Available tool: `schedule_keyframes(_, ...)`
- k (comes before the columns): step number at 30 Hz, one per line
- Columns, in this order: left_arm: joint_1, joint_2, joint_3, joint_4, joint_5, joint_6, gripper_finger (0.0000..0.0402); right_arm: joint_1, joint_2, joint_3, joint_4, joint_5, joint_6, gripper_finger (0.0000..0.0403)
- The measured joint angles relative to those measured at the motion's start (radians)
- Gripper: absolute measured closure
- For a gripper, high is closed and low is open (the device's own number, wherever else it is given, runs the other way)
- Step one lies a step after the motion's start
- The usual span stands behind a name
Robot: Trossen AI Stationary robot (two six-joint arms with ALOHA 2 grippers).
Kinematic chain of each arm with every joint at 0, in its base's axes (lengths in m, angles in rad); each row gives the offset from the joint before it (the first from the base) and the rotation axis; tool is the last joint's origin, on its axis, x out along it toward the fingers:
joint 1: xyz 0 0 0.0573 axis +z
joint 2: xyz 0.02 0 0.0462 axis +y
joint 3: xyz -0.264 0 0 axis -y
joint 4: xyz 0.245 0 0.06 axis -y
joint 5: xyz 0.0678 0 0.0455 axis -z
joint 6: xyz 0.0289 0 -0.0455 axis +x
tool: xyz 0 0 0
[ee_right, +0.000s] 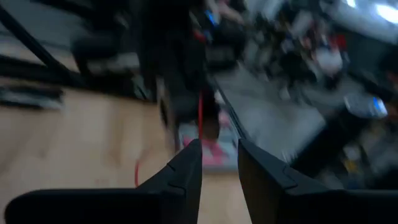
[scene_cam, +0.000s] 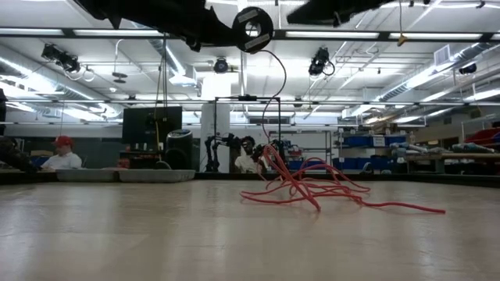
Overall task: Coil cords
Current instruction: Coil the red wire onto the spool
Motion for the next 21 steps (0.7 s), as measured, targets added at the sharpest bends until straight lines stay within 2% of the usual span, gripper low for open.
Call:
schedule_keyframes(3,0.0,0.0,0.0,0.022,-0.085,0.0,0.0401,-0.024,0.025,0.0,-0.07,0.056,0.049,0.0305)
schedule_keyframes(7,0.0,0.0,0.0,0.029,-0.228,0.002,0.0401,-0.044,0.106,0.0,-0.032,0.071,0.083,0.0305)
schedule_keyframes(9,0.0,0.001,0.0,0.046,-0.301,0.019,0.0401,-0.045,0.158,0.0,-0.001,0.131,0.096,0.0308)
schedule_keyframes(11,0.0,0.002,0.0,0.054,-0.351,0.053,0.0401,-0.04,0.209,0.0,0.024,0.236,0.101,0.0312)
schedule_keyframes(14,0.0,0.002,0.0,0.067,-0.361,0.059,0.0401,-0.019,0.273,0.0,0.091,0.324,0.058,0.0319)
schedule_keyframes(21,0.0,0.003,0.0,0.073,-0.362,0.059,0.0401,0.038,0.351,0.0,0.271,0.374,-0.106,0.0329)
